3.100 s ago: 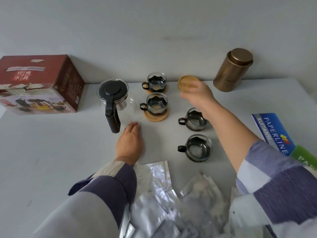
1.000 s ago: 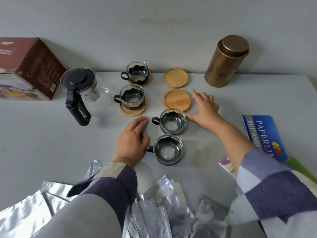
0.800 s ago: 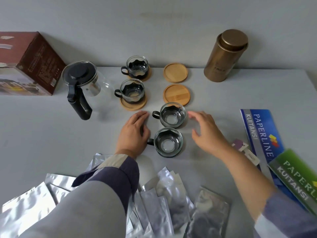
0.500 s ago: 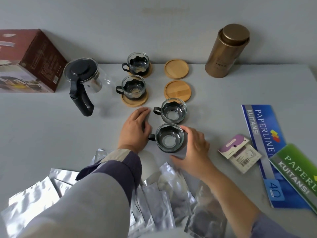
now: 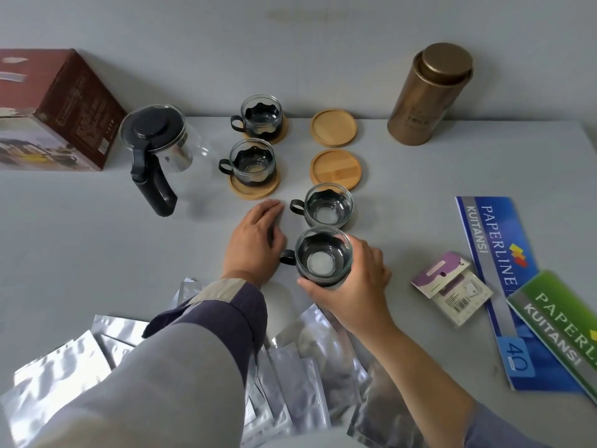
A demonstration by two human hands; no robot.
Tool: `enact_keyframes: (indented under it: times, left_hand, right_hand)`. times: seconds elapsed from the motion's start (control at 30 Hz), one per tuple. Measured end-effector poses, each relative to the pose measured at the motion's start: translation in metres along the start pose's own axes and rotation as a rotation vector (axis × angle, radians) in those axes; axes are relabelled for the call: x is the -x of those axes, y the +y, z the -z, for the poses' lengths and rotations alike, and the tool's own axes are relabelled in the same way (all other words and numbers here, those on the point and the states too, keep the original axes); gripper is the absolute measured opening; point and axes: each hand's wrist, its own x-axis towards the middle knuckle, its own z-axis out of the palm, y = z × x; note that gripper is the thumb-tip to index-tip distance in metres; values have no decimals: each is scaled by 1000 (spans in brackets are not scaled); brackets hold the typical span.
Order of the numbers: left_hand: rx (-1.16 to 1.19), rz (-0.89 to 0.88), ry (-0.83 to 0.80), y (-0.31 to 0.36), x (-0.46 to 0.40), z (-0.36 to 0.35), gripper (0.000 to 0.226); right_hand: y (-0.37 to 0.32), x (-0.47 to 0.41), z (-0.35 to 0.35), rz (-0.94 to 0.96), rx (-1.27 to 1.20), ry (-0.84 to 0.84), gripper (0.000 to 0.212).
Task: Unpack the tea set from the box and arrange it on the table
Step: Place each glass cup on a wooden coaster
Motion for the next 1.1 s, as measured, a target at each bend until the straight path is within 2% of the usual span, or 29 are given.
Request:
enact_keyframes:
  times: [0.13,0.27,0.43,0.57,0.63,0.73,0.9,1.03,1.1]
  left_hand:
    - [-17,16,-3,-1,0,-1,44]
    - [-5,10,19,0,1,-3,43]
    - [19,14,44,1,0,-2,43]
    - [36,14,49,2,0,-1,43]
    - [39,9,49,2,0,-1,43]
    - [40,3,42,2,-1,0,43]
    - [40,20,30,2,-1,0,44]
    - [32,17,29,1,-2,-1,44]
    - [22,18,25,2,-2,-1,44]
  right_hand:
    - [-25,-27,37,52,-123,-15,89]
    - [-34,-90,54,60,-147,10,86]
    - [-22,-188,30,-53,-226,8,95]
    - [-9,-232,3,-118,-260,-46,89]
    - [-3,-245,-8,-142,-267,-61,83]
    - [-1,-258,-19,-155,-262,-65,85]
    - [3,-268,-22,-167,-57,-66,85]
    - [6,-267,-21,-162,-16,-81,83]
    - [7,-266,-21,-171,-14,-106,89]
